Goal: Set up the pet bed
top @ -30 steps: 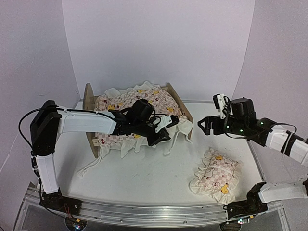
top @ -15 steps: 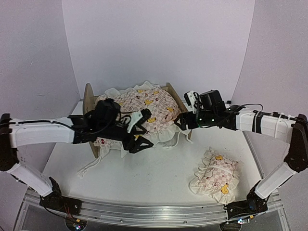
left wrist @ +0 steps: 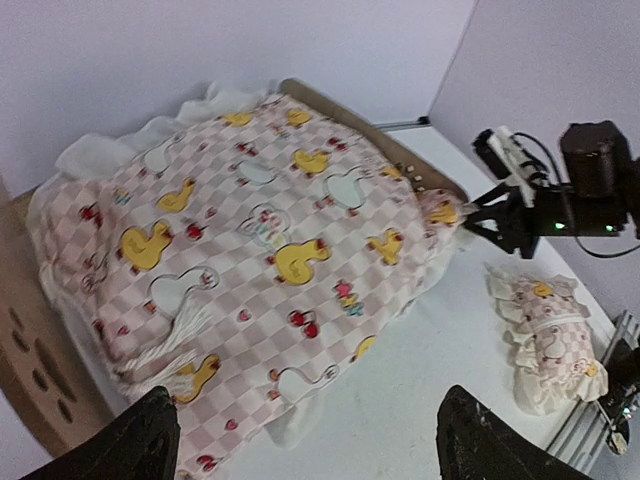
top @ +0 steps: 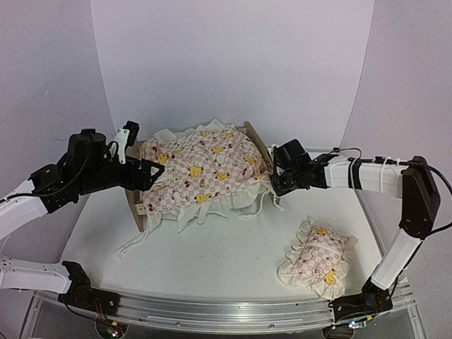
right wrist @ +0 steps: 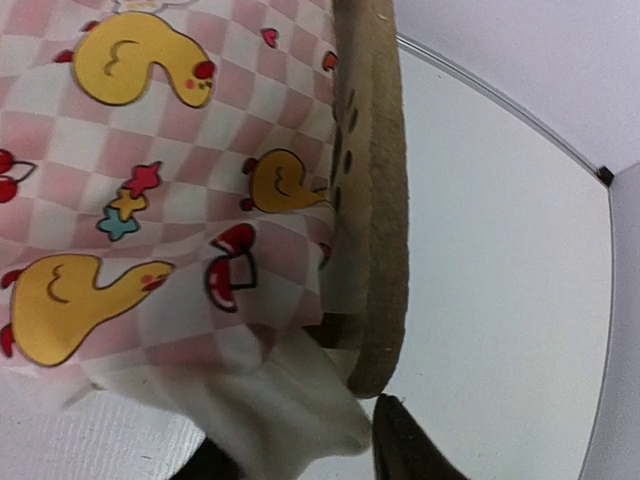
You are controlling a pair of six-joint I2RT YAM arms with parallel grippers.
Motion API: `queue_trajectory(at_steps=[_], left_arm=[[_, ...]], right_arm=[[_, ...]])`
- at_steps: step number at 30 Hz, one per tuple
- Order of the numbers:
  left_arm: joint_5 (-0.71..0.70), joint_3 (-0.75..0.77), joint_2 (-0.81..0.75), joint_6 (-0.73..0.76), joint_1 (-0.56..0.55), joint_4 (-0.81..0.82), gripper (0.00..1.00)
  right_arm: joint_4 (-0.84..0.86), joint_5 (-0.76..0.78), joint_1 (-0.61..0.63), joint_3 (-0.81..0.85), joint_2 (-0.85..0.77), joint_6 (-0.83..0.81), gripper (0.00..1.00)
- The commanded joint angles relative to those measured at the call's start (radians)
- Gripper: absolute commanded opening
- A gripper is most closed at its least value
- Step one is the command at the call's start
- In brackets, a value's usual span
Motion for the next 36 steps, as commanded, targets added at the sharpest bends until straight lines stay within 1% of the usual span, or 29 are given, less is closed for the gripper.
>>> queue_trajectory(at_steps=[1,2,5,7,8,9,10,12,13,14,15,16,17,18,19,20,21,23,24,25,26,28,29,30,31,32,34,35,36], left_arm=[[-0.174,0.0,-0.044,-0.096,0.048,-0.129,0.91],[-0.189,-0.005,-0.058,-0.104,0.064,-0.131,0.92],[-0.185,-0.011,-0.072,-0.117,0.12,-0.14,0.94],[-0.171,-0.016,-0.065,-0.12,0.142,-0.143,0.94],[-0.164,-0.017,-0.059,-0.116,0.147,-0.143,0.94],[-0.162,-0.017,-0.056,-0.113,0.152,-0.143,0.94],[-0.16,-0.017,-0.056,-0.109,0.154,-0.143,0.94],[-0.16,-0.018,-0.06,-0.101,0.156,-0.141,0.94],[-0.165,-0.017,-0.06,-0.095,0.157,-0.142,0.94],[-0.176,-0.016,-0.057,-0.088,0.158,-0.145,0.94],[-0.187,-0.015,-0.054,-0.086,0.16,-0.148,0.95],[-0.189,-0.014,-0.051,-0.086,0.164,-0.148,0.95],[-0.184,-0.014,-0.047,-0.091,0.168,-0.147,0.95],[-0.173,-0.012,-0.044,-0.096,0.171,-0.148,0.95],[-0.163,-0.011,-0.039,-0.102,0.175,-0.145,0.95],[-0.155,-0.009,-0.034,-0.105,0.176,-0.142,0.95],[-0.154,-0.008,-0.03,-0.105,0.179,-0.141,0.95],[-0.155,-0.006,-0.025,-0.105,0.186,-0.142,0.95],[-0.151,-0.008,-0.023,-0.105,0.19,-0.143,0.95],[-0.143,-0.009,-0.021,-0.106,0.195,-0.142,0.96],[-0.134,-0.014,-0.021,-0.113,0.2,-0.14,0.97],[-0.11,-0.029,-0.015,-0.121,0.207,-0.125,0.99],[-0.098,-0.036,-0.009,-0.127,0.213,-0.118,0.99],[-0.089,-0.042,-0.001,-0.133,0.218,-0.107,0.99],[-0.081,-0.049,0.006,-0.139,0.222,-0.099,0.99],[-0.078,-0.056,0.011,-0.145,0.226,-0.091,0.99],[-0.051,-0.072,0.02,-0.15,0.243,-0.056,0.99],[-0.029,-0.083,0.03,-0.151,0.254,-0.031,0.99],[-0.003,-0.091,0.044,-0.154,0.267,-0.01,0.99]], right_arm=[[-0.002,0.167,0.0,0.044,0.031,-0.029,0.15],[-0.012,0.184,0.001,0.05,0.038,-0.017,0.09],[-0.081,0.307,0.001,0.065,0.037,0.017,0.0],[-0.12,0.37,0.001,0.068,0.024,0.004,0.0],[-0.136,0.356,0.001,0.069,0.015,-0.023,0.0],[-0.15,0.298,0.002,0.071,0.002,-0.064,0.01],[-0.177,0.197,0.001,0.079,-0.011,-0.116,0.02],[-0.279,-0.256,0.001,0.114,-0.032,-0.198,0.02],[-0.345,-0.4,0.0,0.142,-0.033,-0.225,0.02],[-0.372,-0.437,0.0,0.151,-0.041,-0.211,0.02],[-0.374,-0.423,-0.001,0.138,-0.053,-0.203,0.04],[-0.37,-0.337,-0.001,0.119,-0.062,-0.191,0.09],[-0.361,-0.124,-0.002,0.108,-0.058,-0.146,0.16],[-0.374,0.158,-0.006,0.116,-0.032,-0.056,0.23],[-0.411,0.379,-0.012,0.13,0.001,0.016,0.22],[-0.443,0.469,-0.018,0.149,0.024,0.06,0.2],[-0.466,0.474,-0.019,0.171,0.042,0.086,0.21],[-0.483,0.374,-0.018,0.209,0.057,0.118,0.25],[-0.474,0.293,-0.018,0.215,0.052,0.118,0.32],[-0.444,0.183,-0.018,0.209,0.042,0.096,0.43],[-0.39,0.029,-0.018,0.186,0.01,0.067,0.54],[-0.282,-0.193,-0.018,0.108,-0.095,0.058,0.76],[-0.234,-0.297,-0.018,0.08,-0.139,0.06,0.83],[-0.2,-0.34,-0.018,0.059,-0.176,0.078,0.86],[-0.16,-0.384,-0.018,0.041,-0.205,0.1,0.87],[-0.104,-0.459,-0.015,0.022,-0.223,0.133,0.88],[0.086,-0.667,0.017,-0.024,-0.221,0.216,0.88],[0.185,-0.73,0.052,-0.034,-0.2,0.267,0.88],[0.259,-0.748,0.108,-0.017,-0.168,0.291,0.88]])
